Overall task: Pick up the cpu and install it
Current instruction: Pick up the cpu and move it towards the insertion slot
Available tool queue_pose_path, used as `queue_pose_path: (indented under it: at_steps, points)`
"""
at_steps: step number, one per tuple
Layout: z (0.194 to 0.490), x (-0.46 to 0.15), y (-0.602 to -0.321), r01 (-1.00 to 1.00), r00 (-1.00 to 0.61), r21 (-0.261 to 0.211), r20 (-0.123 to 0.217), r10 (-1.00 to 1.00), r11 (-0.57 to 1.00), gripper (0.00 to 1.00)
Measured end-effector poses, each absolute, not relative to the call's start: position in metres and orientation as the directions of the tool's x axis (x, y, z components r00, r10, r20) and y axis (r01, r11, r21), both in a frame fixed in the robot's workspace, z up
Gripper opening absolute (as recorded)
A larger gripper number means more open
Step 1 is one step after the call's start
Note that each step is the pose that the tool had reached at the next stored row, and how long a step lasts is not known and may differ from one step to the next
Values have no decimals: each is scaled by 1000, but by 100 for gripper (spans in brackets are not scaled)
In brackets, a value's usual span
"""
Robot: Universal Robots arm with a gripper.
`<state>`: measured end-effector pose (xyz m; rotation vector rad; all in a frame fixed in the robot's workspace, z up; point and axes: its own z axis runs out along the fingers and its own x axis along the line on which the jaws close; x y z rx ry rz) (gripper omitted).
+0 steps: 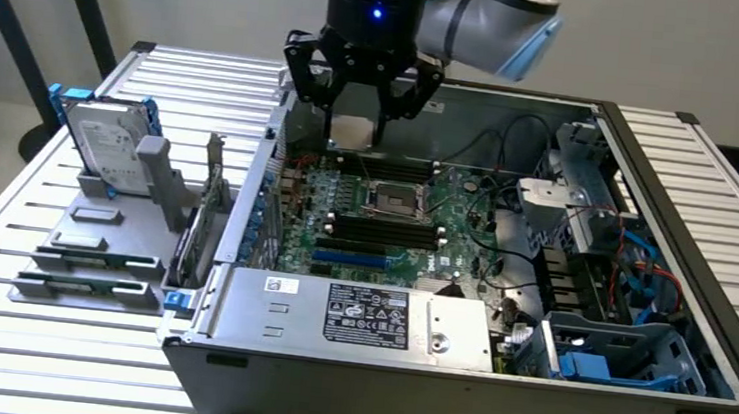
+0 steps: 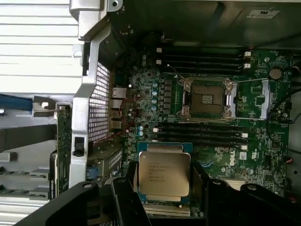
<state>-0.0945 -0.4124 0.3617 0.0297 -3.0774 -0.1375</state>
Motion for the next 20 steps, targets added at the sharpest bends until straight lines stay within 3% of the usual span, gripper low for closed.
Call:
queue_pose_path:
  at_steps: [8, 20]
  points:
    - [354, -69, -402, -14, -996, 90, 85, -22, 996, 55]
    - [332, -32, -365, -14, -996, 88, 86, -22, 996, 55]
